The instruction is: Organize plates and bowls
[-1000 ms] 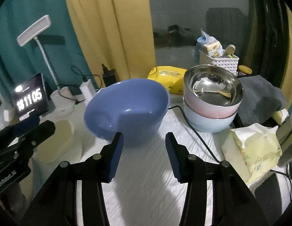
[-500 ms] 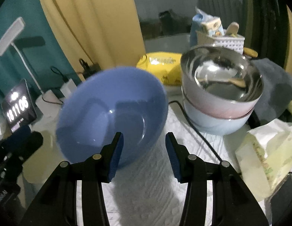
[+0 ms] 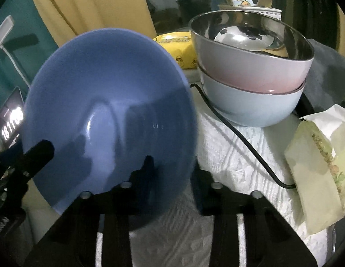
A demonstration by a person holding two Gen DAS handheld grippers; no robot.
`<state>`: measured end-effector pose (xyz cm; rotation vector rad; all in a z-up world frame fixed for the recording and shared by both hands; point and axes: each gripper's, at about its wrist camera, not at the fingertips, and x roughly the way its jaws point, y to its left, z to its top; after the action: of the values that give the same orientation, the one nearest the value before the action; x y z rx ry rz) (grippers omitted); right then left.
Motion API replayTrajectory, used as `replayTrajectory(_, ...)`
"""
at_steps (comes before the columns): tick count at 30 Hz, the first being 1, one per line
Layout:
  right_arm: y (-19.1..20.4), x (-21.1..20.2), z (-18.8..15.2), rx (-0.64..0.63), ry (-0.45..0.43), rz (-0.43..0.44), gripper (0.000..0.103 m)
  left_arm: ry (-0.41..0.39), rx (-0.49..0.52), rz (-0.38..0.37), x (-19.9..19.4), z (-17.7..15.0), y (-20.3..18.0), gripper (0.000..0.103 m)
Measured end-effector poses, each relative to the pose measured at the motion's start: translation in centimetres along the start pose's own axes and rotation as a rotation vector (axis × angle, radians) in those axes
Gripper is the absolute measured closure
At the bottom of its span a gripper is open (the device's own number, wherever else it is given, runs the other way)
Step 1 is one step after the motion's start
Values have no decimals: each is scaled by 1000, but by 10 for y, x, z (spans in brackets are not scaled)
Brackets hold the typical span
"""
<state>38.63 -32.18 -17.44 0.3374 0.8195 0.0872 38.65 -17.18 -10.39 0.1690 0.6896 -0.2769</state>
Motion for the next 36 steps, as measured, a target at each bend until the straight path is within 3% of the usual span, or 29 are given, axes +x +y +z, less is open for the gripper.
replayTrajectory(3, -1, -3, -4, -2, -9, 16, 80, -26, 39, 17, -1, -2, -5, 58)
replayTrajectory(11, 0, -14, -6, -4, -27, 17, 86, -22, 53, 15, -3, -3, -8, 70)
replayTrajectory(36, 10, -83, -18, -1, -118, 10, 88, -64, 43, -9, -62, -11, -8, 75)
